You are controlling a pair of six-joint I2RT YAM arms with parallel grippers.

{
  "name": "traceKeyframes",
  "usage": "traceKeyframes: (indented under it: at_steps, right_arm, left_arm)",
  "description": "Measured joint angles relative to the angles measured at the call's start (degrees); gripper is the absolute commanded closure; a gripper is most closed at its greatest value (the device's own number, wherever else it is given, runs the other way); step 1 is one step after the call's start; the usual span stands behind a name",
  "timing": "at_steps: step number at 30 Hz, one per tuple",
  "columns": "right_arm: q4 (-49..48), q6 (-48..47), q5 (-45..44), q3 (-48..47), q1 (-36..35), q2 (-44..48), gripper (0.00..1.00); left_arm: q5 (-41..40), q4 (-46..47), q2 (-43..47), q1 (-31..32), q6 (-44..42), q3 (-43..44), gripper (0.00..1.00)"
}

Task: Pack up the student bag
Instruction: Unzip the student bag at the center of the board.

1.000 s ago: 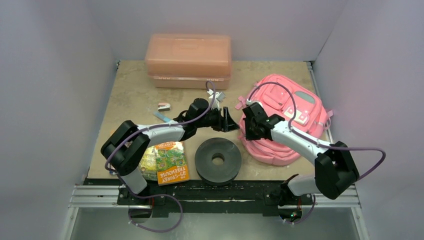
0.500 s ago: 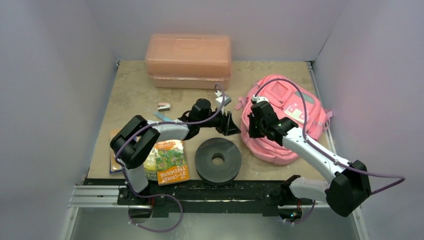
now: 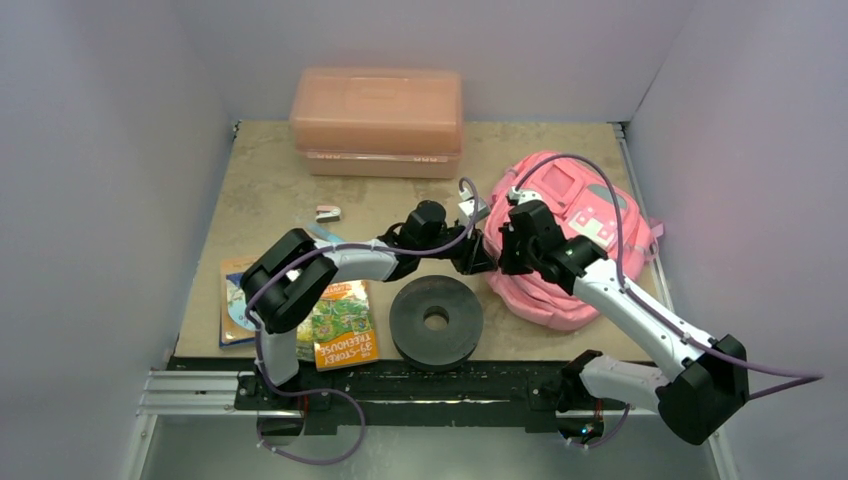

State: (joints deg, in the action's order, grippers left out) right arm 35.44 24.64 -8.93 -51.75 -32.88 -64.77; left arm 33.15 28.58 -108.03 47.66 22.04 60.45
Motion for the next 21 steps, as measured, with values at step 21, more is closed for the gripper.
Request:
traceKeyframes:
  at_steps: [21]
  right_arm:
    - [5.7, 2.3, 0.1, -4.9, 0.1, 6.5, 1.0]
  left_arm:
    - [-14.5, -15.0, -4.9, -6.1, 2.4, 13.7, 1.0]
